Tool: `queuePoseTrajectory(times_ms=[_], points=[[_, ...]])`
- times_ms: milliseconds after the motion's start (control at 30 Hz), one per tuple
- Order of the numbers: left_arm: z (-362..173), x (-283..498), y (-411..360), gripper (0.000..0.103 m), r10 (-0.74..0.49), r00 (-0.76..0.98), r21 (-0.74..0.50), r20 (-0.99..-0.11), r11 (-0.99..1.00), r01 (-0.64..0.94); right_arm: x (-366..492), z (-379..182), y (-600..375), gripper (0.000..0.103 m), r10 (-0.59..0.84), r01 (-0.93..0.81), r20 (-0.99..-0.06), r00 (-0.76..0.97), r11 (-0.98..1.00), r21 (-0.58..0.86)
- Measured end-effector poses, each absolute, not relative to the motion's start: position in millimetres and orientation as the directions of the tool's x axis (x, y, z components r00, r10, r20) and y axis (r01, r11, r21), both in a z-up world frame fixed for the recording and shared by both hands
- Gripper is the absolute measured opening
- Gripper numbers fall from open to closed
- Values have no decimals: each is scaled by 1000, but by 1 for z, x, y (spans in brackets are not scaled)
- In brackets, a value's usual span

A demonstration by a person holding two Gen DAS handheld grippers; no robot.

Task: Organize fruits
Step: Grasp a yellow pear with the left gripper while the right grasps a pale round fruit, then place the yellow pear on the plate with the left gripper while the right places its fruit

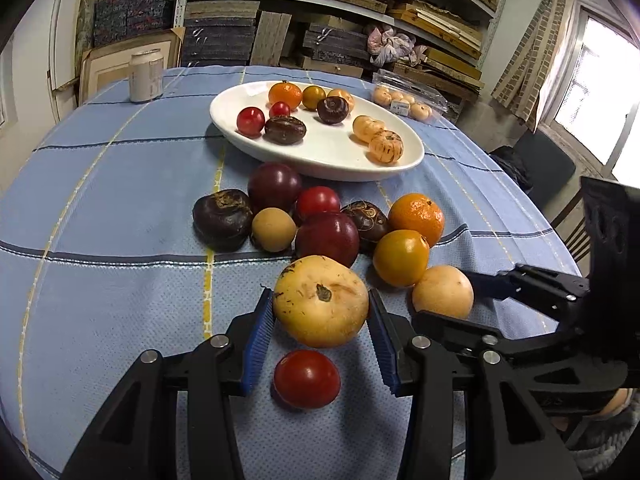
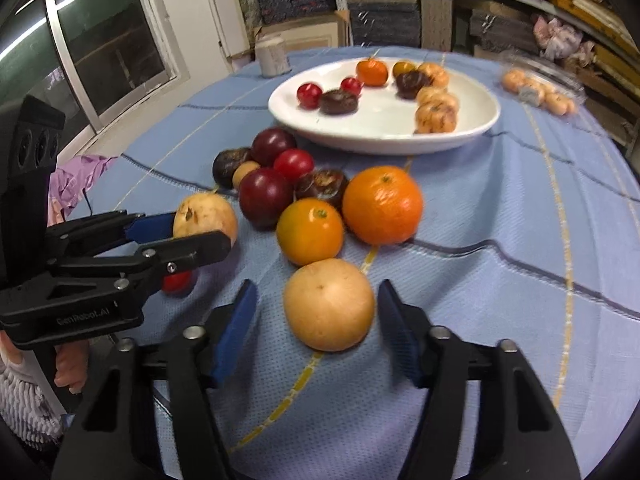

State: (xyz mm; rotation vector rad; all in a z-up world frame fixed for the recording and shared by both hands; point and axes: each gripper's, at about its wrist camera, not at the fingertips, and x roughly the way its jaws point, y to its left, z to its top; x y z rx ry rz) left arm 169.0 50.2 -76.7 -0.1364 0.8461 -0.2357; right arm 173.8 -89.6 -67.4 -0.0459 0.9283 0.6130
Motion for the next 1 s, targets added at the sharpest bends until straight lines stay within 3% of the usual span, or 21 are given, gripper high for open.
queuePoseTrajectory(times_ms=[100, 333, 733, 1000], points=[[-77, 169, 50, 47, -260, 635, -210, -728, 965, 155, 177, -68, -95, 45, 479, -491, -755, 447, 837, 241], [-71, 167, 47, 47, -248, 651, -192, -717, 969, 158, 175, -62, -103, 44, 513, -484, -729, 453, 828, 283], [19, 232, 63, 47, -158, 748, -102, -644, 987, 120, 226, 48, -155, 44, 511, -423, -562, 650, 858, 292], [2, 309, 51, 47, -152, 713, -102, -685, 988, 113, 321, 19, -137, 44, 478, -347, -618, 624, 878, 329]])
